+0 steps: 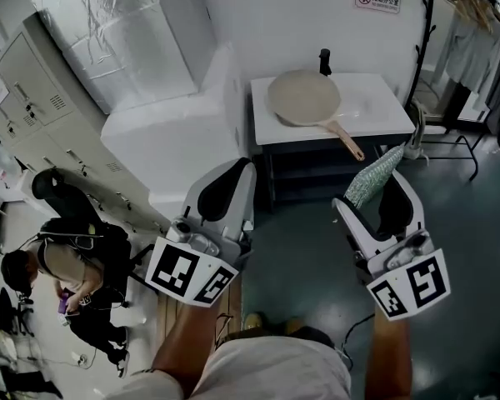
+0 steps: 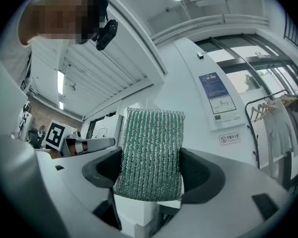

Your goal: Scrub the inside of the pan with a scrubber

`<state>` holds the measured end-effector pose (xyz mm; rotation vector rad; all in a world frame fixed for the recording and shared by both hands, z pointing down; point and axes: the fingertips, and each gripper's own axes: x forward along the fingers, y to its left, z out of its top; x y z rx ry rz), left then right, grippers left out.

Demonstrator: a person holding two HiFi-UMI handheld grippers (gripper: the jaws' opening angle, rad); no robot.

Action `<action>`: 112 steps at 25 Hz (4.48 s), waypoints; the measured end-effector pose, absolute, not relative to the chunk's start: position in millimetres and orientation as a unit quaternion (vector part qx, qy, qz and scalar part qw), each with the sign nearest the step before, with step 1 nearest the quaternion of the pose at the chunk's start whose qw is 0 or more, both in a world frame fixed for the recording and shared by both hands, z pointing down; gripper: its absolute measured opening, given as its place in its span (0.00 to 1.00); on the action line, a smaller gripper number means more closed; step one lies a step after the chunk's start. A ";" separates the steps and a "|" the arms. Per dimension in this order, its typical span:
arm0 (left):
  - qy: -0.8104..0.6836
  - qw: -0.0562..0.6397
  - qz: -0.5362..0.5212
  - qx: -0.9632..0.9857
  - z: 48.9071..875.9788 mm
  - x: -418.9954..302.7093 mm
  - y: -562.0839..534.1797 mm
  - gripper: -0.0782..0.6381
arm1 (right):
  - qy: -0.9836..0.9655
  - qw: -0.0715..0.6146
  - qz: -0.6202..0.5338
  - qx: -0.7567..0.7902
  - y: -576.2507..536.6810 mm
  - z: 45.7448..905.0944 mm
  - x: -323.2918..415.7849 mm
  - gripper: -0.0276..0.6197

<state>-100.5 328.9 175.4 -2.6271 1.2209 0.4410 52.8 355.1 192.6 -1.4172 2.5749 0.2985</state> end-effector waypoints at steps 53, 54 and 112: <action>0.399 0.068 0.151 -0.902 188.9 -80.5 -39.9 0.13 | 0.845 0.035 0.088 -0.527 12.9 192.5 55.3 0.59; 0.399 0.065 0.149 -0.902 190.4 -80.1 -44.2 0.13 | 0.845 0.035 0.087 -0.527 8.1 192.9 55.1 0.59; 0.544 -0.164 -0.115 -0.815 415.3 -78.9 -298.5 0.28 | 0.860 -0.224 -0.059 -0.455 -302.4 390.0 37.3 0.59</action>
